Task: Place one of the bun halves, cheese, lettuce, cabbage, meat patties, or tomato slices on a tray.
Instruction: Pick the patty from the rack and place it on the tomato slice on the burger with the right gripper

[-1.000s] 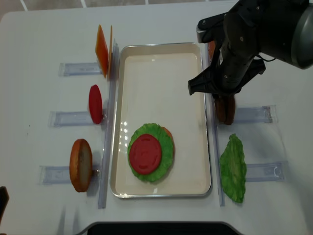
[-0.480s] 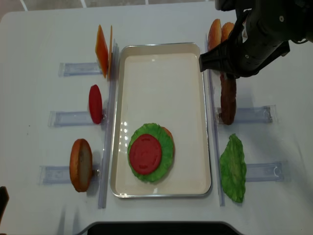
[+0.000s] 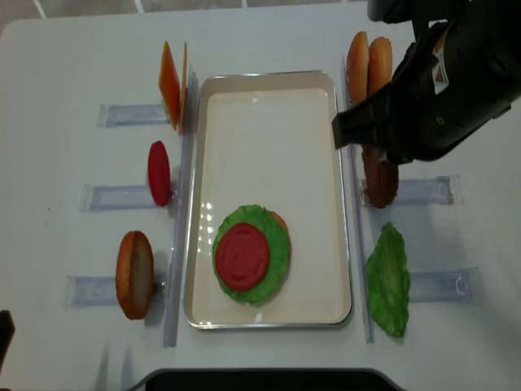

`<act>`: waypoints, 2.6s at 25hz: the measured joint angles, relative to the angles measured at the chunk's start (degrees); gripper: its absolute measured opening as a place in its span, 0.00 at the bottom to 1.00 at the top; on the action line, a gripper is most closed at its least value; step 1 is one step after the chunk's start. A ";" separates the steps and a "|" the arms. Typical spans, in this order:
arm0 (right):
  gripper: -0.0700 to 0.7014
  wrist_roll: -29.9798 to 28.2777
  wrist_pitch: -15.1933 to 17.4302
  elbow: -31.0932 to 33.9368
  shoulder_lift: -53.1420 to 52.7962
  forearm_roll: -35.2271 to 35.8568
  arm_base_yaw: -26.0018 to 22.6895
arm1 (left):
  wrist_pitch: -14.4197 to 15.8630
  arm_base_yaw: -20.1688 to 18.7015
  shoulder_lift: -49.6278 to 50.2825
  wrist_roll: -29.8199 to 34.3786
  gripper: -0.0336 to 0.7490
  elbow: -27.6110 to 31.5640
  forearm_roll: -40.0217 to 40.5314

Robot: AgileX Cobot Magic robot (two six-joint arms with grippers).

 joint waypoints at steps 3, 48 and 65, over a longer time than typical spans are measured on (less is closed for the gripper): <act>0.24 3.83 0.68 1.68 -3.68 0.26 6.67 | 0.00 0.00 0.00 0.00 0.40 0.00 0.00; 0.24 -87.08 -41.50 40.16 -3.80 106.13 1.09 | 0.00 0.00 0.00 0.56 0.40 0.00 0.00; 0.24 -95.75 -27.74 34.15 11.63 106.26 -4.68 | 0.00 0.00 0.00 1.00 0.40 0.00 0.00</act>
